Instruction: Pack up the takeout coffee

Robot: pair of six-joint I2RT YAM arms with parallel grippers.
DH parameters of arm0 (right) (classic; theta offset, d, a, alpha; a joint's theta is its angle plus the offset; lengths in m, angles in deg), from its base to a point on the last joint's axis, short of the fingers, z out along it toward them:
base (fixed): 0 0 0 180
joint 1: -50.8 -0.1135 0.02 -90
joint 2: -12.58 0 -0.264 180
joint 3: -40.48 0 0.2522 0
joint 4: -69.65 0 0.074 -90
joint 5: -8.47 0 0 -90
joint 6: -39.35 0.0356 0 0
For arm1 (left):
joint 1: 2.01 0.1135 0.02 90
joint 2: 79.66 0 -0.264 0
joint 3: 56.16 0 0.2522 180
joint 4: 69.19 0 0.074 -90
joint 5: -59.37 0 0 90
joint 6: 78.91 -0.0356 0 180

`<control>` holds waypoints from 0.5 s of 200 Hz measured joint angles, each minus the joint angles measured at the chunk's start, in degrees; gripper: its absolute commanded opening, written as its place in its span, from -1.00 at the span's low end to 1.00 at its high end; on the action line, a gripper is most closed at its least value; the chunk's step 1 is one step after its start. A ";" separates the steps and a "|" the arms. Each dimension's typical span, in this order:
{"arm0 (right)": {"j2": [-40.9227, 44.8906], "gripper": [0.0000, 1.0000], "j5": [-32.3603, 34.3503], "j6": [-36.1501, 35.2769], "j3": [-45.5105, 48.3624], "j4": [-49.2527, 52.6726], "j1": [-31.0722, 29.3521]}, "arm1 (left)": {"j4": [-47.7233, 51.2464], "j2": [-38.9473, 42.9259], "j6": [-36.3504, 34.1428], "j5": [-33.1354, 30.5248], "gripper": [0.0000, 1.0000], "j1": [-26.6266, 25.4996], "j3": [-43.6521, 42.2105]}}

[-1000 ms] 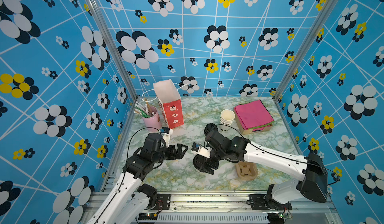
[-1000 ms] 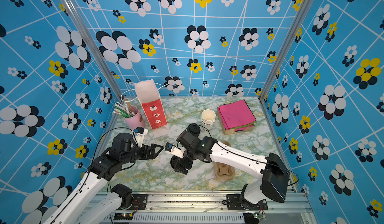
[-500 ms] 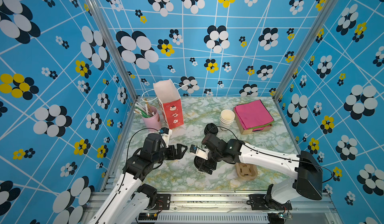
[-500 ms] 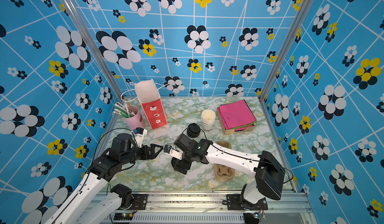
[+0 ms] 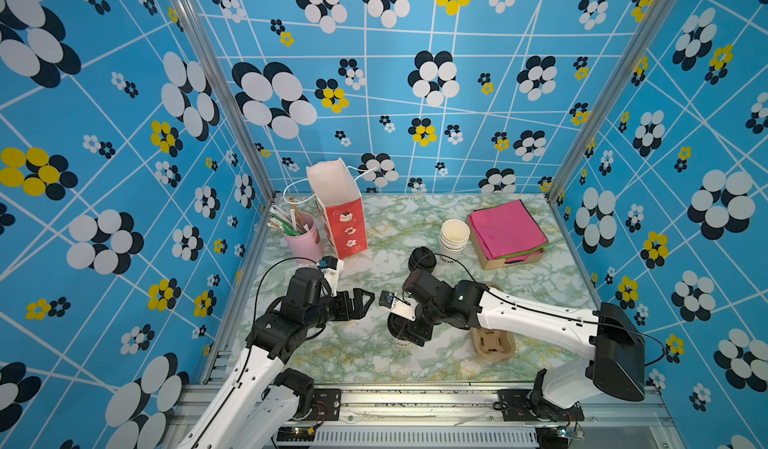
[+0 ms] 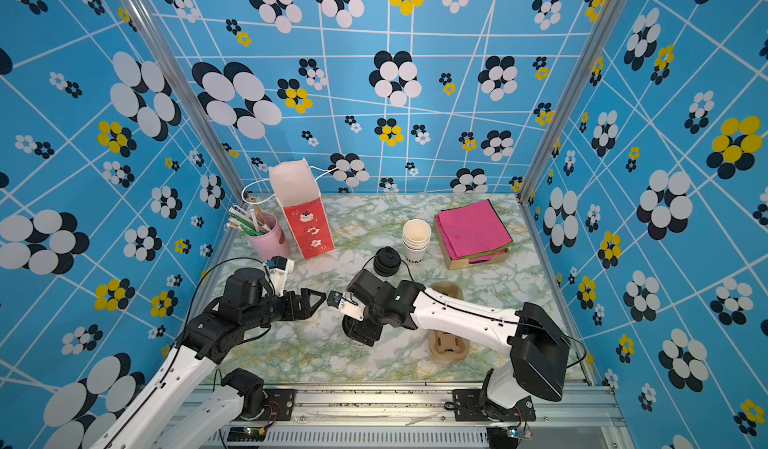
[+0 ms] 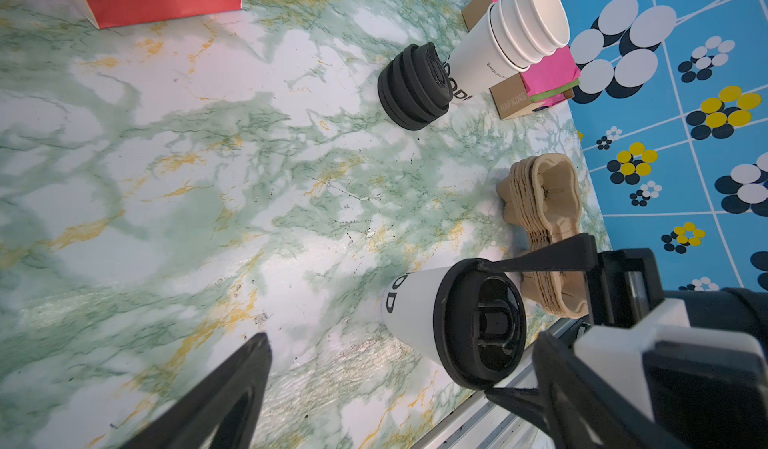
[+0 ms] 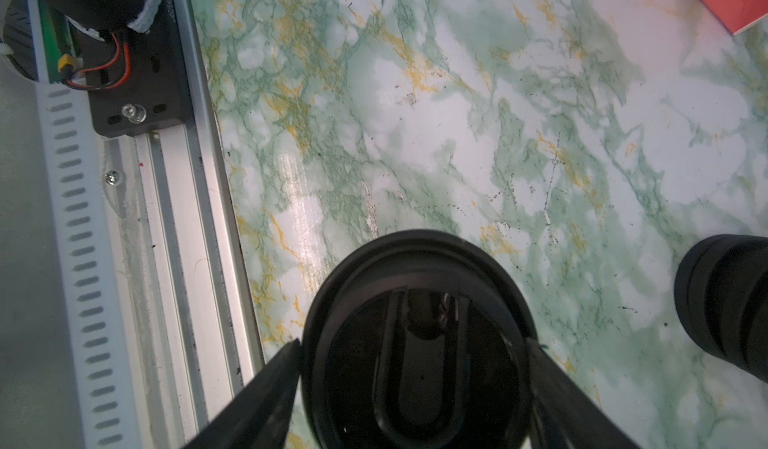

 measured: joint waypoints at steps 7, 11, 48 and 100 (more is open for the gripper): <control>0.07 0.57 -0.22 0.02 -0.02 -0.42 -0.02 | -0.11 0.00 0.00 0.02 0.98 0.00 -0.07; 0.13 0.58 0.15 0.09 -0.07 -0.55 -0.13 | -0.22 0.00 0.02 0.04 0.99 0.00 -0.11; 0.00 0.70 1.44 0.33 0.13 -0.76 -0.17 | -0.76 0.00 0.17 0.37 0.98 0.00 -0.44; 0.00 0.59 1.66 1.51 0.11 -0.76 -0.17 | -1.16 0.04 0.26 0.85 0.98 0.09 -0.68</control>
